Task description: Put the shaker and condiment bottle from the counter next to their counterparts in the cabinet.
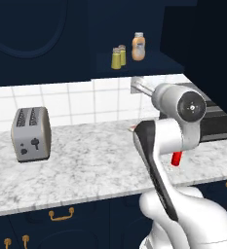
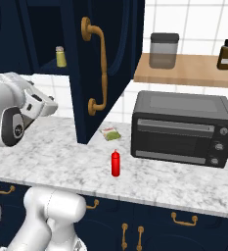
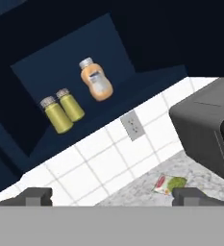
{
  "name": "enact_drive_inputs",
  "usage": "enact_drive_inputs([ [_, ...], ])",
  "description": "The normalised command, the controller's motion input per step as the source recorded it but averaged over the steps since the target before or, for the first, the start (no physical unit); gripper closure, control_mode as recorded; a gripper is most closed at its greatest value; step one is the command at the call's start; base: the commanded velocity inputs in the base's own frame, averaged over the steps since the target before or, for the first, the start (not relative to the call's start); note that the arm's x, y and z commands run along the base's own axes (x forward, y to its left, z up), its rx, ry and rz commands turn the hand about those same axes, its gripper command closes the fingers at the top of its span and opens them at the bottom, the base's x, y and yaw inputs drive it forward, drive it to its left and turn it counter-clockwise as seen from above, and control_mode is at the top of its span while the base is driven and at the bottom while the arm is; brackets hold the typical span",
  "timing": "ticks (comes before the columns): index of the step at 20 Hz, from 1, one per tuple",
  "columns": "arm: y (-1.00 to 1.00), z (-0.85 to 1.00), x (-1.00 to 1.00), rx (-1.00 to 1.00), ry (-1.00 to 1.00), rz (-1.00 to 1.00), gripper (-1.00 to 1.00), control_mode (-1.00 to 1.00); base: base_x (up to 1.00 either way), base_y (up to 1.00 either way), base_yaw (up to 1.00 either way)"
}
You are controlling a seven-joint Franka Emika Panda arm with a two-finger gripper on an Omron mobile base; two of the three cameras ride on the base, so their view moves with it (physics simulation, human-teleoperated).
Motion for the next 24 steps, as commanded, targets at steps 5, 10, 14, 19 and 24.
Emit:
enact_drive_inputs([
  [5,0.0,-0.22,-0.7,0.0,0.0,-0.48,-1.0,-1.0,0.0,0.0,0.0],
  [10,-0.06,-0.72,-0.23,-0.01,0.07,-0.29,-1.0,-1.0,0.0,0.0,0.0],
  [14,-0.52,-0.69,0.0,0.01,0.07,-0.15,-1.0,-1.0,0.0,0.0,0.0],
  [19,-0.58,-0.66,0.0,0.02,0.04,-0.21,-1.0,-1.0,0.0,0.0,0.0],
  [24,-0.25,-0.59,0.0,-0.01,0.05,-0.14,-1.0,-1.0,0.0,0.0,0.0],
])
